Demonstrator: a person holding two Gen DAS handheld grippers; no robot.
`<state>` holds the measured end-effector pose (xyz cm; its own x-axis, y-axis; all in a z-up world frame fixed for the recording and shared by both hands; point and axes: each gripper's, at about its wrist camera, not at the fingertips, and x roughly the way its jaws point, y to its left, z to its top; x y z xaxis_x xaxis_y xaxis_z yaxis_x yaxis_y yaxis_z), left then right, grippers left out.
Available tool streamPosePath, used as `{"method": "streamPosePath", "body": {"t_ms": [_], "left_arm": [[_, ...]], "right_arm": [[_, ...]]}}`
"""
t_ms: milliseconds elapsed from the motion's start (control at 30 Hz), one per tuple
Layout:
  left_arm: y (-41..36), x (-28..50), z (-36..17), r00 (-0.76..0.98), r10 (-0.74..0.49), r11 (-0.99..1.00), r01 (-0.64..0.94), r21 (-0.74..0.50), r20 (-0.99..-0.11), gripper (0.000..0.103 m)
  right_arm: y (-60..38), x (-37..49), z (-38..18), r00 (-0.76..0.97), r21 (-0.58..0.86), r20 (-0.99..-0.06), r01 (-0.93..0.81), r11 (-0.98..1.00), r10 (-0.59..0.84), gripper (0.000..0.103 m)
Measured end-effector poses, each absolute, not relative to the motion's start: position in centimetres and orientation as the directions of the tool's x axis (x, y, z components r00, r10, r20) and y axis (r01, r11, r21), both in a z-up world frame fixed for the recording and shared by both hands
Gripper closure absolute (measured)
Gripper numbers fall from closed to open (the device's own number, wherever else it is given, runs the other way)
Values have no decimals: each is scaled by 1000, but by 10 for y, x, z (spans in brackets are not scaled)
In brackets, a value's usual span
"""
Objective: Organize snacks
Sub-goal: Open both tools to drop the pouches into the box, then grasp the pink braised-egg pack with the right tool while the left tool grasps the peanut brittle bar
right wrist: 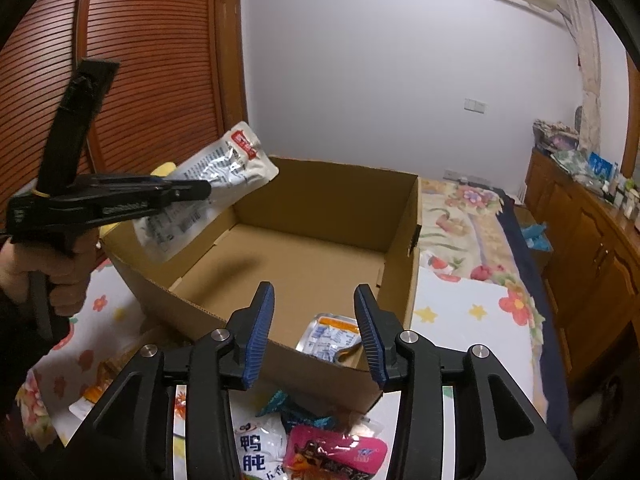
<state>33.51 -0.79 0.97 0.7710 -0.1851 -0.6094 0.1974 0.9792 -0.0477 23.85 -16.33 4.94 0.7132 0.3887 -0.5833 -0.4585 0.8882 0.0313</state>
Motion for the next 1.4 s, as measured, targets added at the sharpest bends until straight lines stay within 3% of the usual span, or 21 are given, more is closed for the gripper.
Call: {"method": "streamPosePath", "body": {"t_ms": [367,833,1000,1200,1400], "left_arm": [[-7,313,5,764,-176,979,203,-27,-621,88],[11,212,13,778,-247,963,263,-57,-578,60],[15,190,-4,762,-249,962,268,-59,-597,57],[16,189,-36,699,-280,953,283,-105,-658,43],[10,196,-54,673,-253,960,265,-93,-695,41]], "right_arm": [[-172,219,51,727,41,-576,-432,901,374,55],[-204,153,42,744,55,-591,-349,935,312,49],[-206,139,22,728,55,-618,-337,940,297,49],[-202,136,-10,689,42,-670,-336,941,276,51],[-202,143,-29,657,21,-713,-331,943,246,51]]}}
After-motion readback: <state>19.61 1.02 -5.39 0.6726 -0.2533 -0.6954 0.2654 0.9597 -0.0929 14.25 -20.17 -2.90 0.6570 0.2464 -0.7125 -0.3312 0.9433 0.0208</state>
